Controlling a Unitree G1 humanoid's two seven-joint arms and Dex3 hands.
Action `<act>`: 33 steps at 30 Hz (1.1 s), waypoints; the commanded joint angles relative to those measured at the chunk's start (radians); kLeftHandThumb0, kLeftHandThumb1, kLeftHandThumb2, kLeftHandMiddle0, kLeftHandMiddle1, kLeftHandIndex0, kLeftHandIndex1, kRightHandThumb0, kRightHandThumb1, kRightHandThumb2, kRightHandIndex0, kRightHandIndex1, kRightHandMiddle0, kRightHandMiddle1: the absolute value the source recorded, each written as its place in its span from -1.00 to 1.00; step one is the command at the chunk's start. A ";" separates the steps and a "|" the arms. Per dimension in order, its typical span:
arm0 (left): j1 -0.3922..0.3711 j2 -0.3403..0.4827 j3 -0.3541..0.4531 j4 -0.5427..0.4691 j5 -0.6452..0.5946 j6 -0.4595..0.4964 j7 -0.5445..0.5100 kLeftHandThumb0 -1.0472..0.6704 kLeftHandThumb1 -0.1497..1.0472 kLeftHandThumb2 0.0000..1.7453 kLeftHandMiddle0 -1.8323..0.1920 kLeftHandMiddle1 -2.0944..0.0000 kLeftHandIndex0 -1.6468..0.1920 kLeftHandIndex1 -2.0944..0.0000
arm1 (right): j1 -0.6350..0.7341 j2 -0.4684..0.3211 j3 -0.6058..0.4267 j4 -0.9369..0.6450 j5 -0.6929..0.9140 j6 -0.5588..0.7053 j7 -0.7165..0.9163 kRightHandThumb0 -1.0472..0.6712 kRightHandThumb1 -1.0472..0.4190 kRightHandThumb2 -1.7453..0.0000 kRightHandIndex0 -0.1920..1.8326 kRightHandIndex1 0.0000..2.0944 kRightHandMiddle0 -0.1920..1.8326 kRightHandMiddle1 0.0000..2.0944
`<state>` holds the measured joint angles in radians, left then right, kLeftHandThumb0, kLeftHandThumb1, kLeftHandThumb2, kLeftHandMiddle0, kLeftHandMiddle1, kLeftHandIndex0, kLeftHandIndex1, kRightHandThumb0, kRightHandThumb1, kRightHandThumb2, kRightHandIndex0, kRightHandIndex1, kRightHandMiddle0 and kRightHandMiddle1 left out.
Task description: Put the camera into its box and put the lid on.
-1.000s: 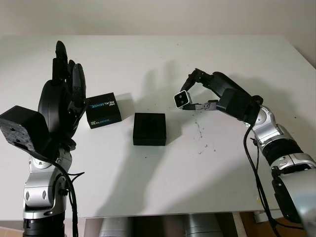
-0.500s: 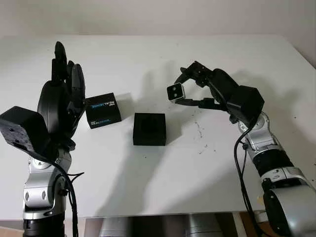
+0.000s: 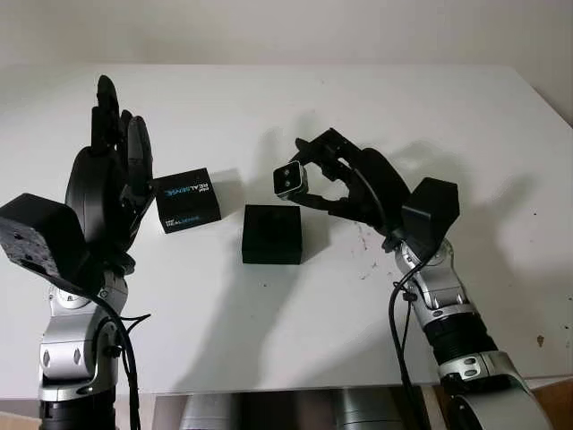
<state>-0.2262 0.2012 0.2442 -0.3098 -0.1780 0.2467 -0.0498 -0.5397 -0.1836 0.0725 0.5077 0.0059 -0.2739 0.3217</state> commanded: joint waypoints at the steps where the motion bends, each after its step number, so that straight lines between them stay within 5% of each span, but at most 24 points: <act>1: 0.014 0.010 0.007 -0.016 0.004 0.000 0.001 -0.67 1.00 -0.27 1.00 1.00 1.00 1.00 | 0.018 0.016 0.008 -0.016 -0.008 0.007 -0.003 -0.44 -0.87 0.94 -0.57 -0.95 -0.44 0.53; 33: 0.011 0.010 0.007 -0.016 0.007 0.006 0.003 -0.67 1.00 -0.27 1.00 1.00 1.00 1.00 | 0.036 0.097 0.032 0.134 -0.070 -0.016 -0.063 -0.30 -0.85 0.94 -0.60 -0.95 -0.50 0.52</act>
<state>-0.2259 0.2017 0.2474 -0.3111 -0.1756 0.2516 -0.0483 -0.4966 -0.0914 0.1032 0.6307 -0.0598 -0.2764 0.2623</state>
